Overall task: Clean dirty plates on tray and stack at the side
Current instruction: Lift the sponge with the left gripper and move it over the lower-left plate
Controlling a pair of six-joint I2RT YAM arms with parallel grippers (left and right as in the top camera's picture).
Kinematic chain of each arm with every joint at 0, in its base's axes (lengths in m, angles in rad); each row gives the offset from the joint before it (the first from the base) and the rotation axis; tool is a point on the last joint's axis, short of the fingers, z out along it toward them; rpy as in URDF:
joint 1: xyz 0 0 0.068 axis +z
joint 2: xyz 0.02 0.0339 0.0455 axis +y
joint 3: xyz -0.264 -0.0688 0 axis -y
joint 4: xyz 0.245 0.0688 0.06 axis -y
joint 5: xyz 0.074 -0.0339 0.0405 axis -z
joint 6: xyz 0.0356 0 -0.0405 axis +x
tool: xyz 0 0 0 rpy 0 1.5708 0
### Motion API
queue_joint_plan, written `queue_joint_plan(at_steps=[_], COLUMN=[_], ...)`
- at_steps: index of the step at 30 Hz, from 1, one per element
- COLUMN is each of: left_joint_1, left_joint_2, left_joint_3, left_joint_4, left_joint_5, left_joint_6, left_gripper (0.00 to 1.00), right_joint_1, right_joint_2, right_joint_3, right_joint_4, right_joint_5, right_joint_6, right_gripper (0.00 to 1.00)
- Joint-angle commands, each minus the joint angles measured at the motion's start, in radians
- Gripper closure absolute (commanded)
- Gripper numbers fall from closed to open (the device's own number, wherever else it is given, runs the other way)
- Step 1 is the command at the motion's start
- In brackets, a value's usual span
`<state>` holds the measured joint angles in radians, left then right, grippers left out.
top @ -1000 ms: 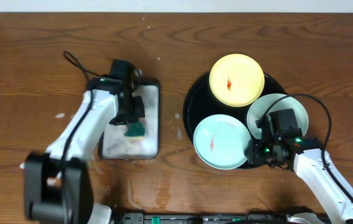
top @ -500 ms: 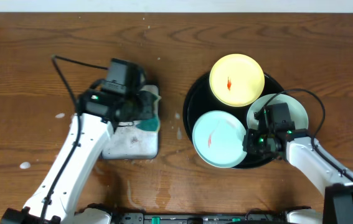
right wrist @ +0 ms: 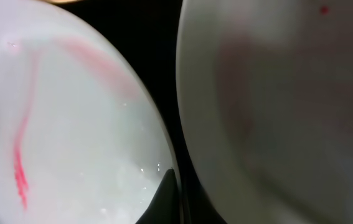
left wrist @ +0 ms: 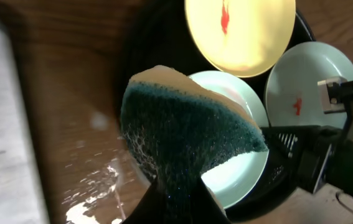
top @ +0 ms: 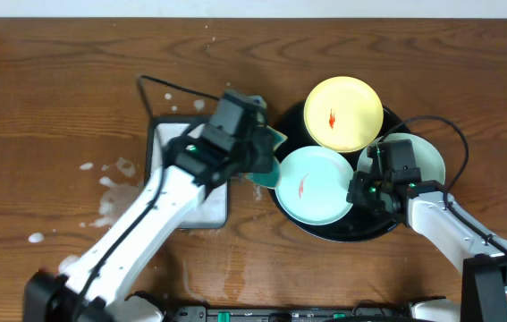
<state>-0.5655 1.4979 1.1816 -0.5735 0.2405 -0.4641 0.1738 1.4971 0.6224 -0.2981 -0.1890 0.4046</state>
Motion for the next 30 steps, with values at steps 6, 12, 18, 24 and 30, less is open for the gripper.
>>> queue_joint_plan(at_steps=[6, 12, 18, 24, 30], left_joint_1=[-0.098, -0.128, -0.127, -0.127, -0.127], left_joint_2=[0.251, 0.420, 0.488, 0.487, 0.492], left_joint_3=[0.019, 0.019, 0.020, 0.061, 0.080], left_joint_4=[0.177, 0.243, 0.143, 0.002, 0.131], left_joint_5=[0.100, 0.109, -0.120, -0.336, -0.146], left_joint_6=[-0.106, -0.121, -0.092, -0.090, -0.135], left_gripper=[0.93, 0.92, 0.93, 0.92, 0.93], right_joint_1=[0.042, 0.043, 0.043, 0.043, 0.043], right_joint_2=[0.006, 0.006, 0.006, 0.006, 0.006], right_joint_3=[0.016, 0.015, 0.015, 0.015, 0.015], right_joint_4=[-0.005, -0.009, -0.021, -0.039, -0.043], right_joint_5=[0.050, 0.050, 0.051, 0.058, 0.058], right_joint_6=[-0.167, -0.167, -0.166, -0.167, -0.167], right_gripper=[0.99, 0.99, 0.99, 0.99, 0.99])
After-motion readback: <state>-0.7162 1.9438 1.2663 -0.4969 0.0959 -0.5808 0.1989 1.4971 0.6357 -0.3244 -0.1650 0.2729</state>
